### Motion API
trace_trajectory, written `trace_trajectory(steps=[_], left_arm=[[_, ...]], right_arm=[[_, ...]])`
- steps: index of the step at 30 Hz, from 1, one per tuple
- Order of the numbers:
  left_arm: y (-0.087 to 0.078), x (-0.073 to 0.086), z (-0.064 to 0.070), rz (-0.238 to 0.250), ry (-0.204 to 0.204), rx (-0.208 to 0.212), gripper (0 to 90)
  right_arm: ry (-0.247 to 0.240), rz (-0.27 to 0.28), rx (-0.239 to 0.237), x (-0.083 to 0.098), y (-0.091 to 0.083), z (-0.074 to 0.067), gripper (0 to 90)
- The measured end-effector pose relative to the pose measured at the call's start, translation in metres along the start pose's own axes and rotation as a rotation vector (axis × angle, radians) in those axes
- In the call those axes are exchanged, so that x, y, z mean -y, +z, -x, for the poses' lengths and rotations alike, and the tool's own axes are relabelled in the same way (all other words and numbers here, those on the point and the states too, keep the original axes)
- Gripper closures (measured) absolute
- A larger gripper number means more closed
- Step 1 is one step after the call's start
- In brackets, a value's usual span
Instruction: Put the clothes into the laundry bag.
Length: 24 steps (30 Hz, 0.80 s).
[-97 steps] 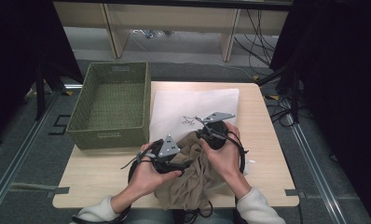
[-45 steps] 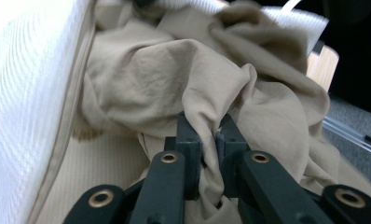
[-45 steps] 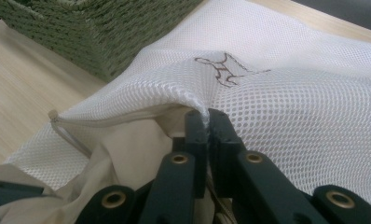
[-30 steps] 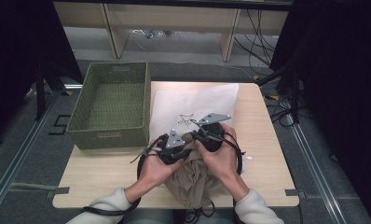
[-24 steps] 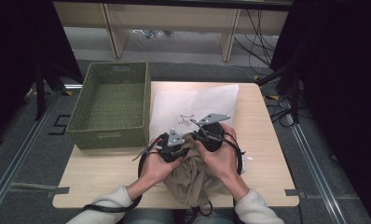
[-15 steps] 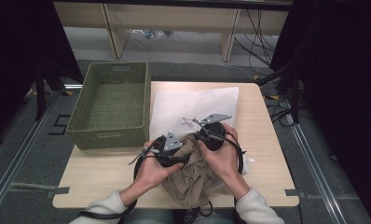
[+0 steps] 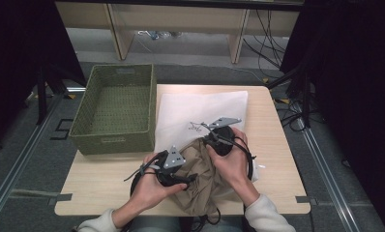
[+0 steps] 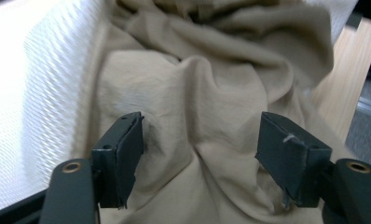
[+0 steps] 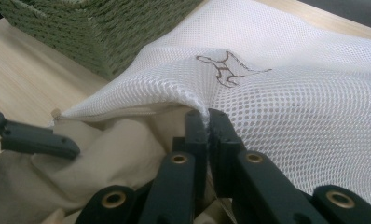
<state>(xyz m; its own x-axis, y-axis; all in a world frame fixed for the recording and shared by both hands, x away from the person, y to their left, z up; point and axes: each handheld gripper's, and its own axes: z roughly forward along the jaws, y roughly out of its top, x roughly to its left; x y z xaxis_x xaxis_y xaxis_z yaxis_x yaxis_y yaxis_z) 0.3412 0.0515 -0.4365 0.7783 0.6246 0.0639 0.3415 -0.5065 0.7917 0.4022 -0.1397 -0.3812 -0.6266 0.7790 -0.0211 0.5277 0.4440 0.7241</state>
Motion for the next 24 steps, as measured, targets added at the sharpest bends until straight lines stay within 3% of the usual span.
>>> trace_trajectory(steps=[1, 2, 3, 7, 11, 12, 16, 21, 22, 23, 24], left_arm=[[0.004, 0.002, 0.003, -0.012, -0.018, 0.052, 29.8], [0.007, 0.005, 0.005, -0.029, -0.018, 0.059, 29.6], [0.015, 0.009, 0.006, -0.058, 0.002, 0.061, 29.5], [0.024, 0.012, 0.007, -0.086, 0.020, 0.056, 31.6], [0.029, 0.011, 0.008, -0.107, 0.061, 0.027, 41.3], [0.032, 0.012, 0.010, -0.126, 0.080, 0.027, 47.2], [0.037, 0.014, 0.012, -0.133, 0.091, 0.022, 56.2], [0.039, 0.013, 0.009, -0.131, 0.062, 0.027, 78.0], [0.039, 0.013, 0.006, -0.118, 0.039, 0.038, 80.4], [0.038, 0.012, 0.004, -0.108, 0.023, 0.046, 81.9], [0.037, 0.012, 0.003, -0.086, -0.005, 0.056, 83.0]], right_arm=[[0.048, -0.003, -0.001, 0.000, 0.000, -0.003, 88.2], [0.049, -0.003, 0.007, 0.000, 0.000, -0.003, 88.2], [0.026, -0.003, 0.005, 0.000, 0.000, -0.002, 88.3], [0.038, -0.010, 0.001, 0.000, 0.000, -0.003, 88.2], [0.041, -0.012, 0.001, 0.000, 0.000, -0.004, 88.2], [0.031, -0.012, 0.001, 0.001, 0.000, -0.004, 88.2], [0.020, -0.012, -0.001, 0.000, 0.000, -0.003, 88.2], [0.033, -0.010, 0.001, 0.000, 0.000, -0.005, 88.3], [0.025, -0.013, -0.001, 0.000, 0.000, -0.006, 88.3], [-0.021, 0.000, -0.004, 0.000, 0.002, -0.004, 88.3], [-0.024, 0.004, -0.007, 0.000, 0.002, -0.004, 88.2]])
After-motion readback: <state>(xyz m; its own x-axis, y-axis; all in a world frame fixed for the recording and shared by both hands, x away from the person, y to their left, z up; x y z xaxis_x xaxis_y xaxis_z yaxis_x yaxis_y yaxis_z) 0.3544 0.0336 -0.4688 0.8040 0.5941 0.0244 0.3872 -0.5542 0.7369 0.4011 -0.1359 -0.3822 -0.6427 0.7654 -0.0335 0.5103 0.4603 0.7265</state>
